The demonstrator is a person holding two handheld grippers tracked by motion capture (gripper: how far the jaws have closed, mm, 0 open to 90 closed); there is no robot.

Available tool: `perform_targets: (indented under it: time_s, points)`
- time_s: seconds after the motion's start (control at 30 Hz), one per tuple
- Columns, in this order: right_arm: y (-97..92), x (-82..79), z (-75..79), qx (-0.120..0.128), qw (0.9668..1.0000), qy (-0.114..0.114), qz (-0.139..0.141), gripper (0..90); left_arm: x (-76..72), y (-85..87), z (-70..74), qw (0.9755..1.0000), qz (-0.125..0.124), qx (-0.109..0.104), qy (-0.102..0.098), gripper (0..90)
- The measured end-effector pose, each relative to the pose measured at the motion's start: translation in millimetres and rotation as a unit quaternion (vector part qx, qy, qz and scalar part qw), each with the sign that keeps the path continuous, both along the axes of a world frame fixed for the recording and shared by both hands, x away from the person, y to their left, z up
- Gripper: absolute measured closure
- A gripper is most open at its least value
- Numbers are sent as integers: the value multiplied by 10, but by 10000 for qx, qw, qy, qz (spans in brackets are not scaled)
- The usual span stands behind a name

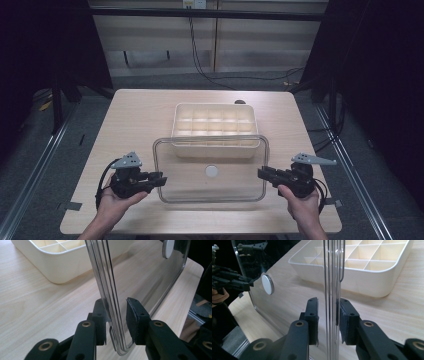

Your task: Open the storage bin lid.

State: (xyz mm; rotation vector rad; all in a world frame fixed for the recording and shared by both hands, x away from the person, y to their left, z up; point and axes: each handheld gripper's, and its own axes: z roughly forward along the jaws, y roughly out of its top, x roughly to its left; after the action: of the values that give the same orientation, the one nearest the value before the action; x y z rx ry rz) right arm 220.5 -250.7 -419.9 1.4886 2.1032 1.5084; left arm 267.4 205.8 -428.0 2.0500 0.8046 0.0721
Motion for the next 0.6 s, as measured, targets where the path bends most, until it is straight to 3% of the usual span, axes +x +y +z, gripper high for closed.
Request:
perform_targets:
  time_s: [0.2, 0.33, 0.6]
  points:
    - [33, -66, -73, -37, 10000, 59, 49, 719, -89, 39, -106, 9999, 29, -66, 109, 705]
    - [41, -88, -156, -13, 9999, 138, 35, 715, -138, 58, -138, 10000, -7, -39, 49, 708]
    - [66, -140, -284, -131, 9994, 296, 111, 712, -180, 63, -268, 9997, -54, -16, 224, 707]
